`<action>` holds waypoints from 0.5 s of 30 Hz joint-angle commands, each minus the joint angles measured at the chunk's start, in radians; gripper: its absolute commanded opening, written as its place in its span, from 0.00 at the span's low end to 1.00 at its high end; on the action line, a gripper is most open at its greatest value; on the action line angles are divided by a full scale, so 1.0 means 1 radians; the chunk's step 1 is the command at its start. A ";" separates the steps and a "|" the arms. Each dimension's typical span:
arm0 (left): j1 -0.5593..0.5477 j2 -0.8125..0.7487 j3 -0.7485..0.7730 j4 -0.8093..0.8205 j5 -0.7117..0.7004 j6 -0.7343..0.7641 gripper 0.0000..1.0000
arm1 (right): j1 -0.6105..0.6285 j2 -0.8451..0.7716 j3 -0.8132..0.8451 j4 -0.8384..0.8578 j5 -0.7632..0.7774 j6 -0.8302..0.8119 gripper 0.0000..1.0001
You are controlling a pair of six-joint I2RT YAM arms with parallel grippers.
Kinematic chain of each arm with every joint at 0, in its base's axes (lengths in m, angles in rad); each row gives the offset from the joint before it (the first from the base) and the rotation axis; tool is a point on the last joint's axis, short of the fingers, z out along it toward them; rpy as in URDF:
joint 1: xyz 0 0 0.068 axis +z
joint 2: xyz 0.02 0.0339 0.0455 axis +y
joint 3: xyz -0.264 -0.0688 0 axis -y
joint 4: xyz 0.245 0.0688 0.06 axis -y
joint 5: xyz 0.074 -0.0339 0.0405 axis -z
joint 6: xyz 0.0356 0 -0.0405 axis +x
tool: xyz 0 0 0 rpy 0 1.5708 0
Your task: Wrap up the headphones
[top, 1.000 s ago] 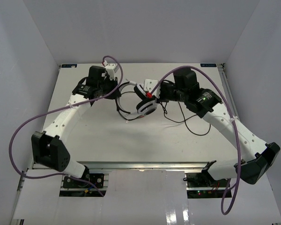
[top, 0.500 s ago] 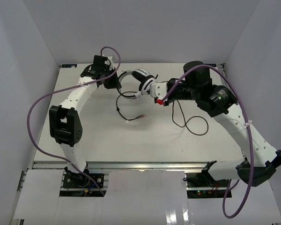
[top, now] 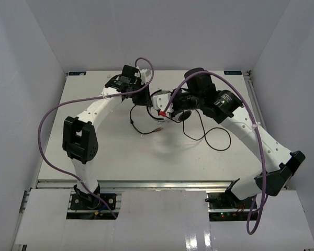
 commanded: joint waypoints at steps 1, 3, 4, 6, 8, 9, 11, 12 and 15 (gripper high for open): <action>0.017 0.003 0.101 0.056 0.149 -0.074 0.00 | 0.016 -0.057 -0.048 0.042 0.075 -0.036 0.08; -0.015 0.002 0.105 0.050 0.164 -0.025 0.00 | 0.014 -0.055 -0.066 0.141 0.219 -0.005 0.08; -0.029 -0.005 0.097 0.039 0.169 0.010 0.00 | 0.009 -0.050 -0.070 0.194 0.271 0.010 0.08; -0.044 -0.040 0.048 0.005 0.153 0.091 0.00 | -0.018 -0.037 -0.050 0.259 0.328 0.040 0.08; -0.048 -0.082 -0.012 -0.029 0.109 0.159 0.00 | -0.049 -0.032 -0.021 0.275 0.356 0.064 0.08; -0.048 -0.115 -0.063 -0.043 0.064 0.202 0.00 | -0.066 -0.035 -0.015 0.275 0.361 0.061 0.08; -0.048 -0.159 -0.126 -0.049 0.039 0.247 0.00 | -0.088 -0.042 -0.014 0.273 0.375 0.044 0.08; -0.048 -0.179 -0.157 -0.050 0.047 0.267 0.00 | -0.095 -0.045 -0.023 0.272 0.382 0.029 0.08; -0.048 -0.220 -0.203 -0.042 0.129 0.302 0.00 | -0.116 -0.034 -0.058 0.278 0.396 -0.008 0.08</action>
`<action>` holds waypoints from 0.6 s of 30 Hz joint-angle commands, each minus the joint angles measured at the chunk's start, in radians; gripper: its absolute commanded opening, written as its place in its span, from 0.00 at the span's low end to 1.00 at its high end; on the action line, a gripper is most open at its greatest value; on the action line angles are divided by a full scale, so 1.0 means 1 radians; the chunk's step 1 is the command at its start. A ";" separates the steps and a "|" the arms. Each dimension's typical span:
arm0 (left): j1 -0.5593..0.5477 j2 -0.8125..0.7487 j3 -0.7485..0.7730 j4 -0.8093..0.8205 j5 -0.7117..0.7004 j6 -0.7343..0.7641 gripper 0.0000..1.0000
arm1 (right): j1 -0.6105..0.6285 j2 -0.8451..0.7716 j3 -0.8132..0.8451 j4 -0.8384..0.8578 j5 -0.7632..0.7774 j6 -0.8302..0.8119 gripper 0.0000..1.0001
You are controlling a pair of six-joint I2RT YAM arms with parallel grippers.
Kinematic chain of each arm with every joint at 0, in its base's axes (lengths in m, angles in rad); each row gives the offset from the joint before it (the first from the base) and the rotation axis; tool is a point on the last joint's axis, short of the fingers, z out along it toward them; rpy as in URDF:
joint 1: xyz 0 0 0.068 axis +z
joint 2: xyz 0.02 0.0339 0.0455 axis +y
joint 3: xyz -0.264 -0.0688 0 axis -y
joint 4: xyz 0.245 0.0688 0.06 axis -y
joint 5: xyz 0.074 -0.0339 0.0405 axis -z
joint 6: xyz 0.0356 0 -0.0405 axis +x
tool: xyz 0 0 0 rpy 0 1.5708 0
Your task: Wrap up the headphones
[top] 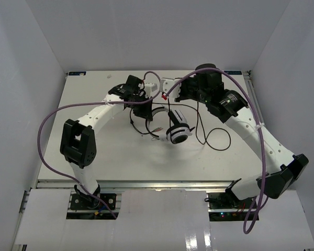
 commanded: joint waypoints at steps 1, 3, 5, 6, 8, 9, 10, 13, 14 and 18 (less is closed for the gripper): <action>0.016 -0.161 -0.053 0.020 0.140 0.103 0.00 | -0.032 0.001 -0.010 0.077 0.062 -0.036 0.08; 0.016 -0.209 -0.071 0.041 0.225 0.130 0.00 | -0.075 0.012 -0.023 0.078 0.001 -0.012 0.08; 0.017 -0.243 -0.085 0.062 0.283 0.137 0.00 | -0.119 0.023 -0.031 0.076 -0.085 0.027 0.08; 0.017 -0.254 -0.090 0.070 0.309 0.138 0.00 | -0.139 0.028 -0.035 0.076 -0.152 0.055 0.08; 0.012 -0.293 -0.093 0.097 0.415 0.127 0.00 | -0.218 0.058 -0.063 0.077 -0.366 0.158 0.08; 0.008 -0.305 -0.090 0.103 0.477 0.117 0.00 | -0.232 0.069 -0.079 0.085 -0.428 0.196 0.08; -0.004 -0.316 -0.086 0.112 0.494 0.103 0.00 | -0.238 0.076 -0.106 0.120 -0.482 0.233 0.09; -0.028 -0.341 -0.071 0.148 0.535 0.049 0.00 | -0.255 0.103 -0.167 0.222 -0.649 0.387 0.14; -0.030 -0.354 -0.059 0.170 0.552 0.014 0.00 | -0.268 0.123 -0.175 0.252 -0.717 0.472 0.16; -0.032 -0.389 -0.006 0.226 0.509 -0.092 0.00 | -0.304 0.155 -0.260 0.490 -0.996 0.761 0.26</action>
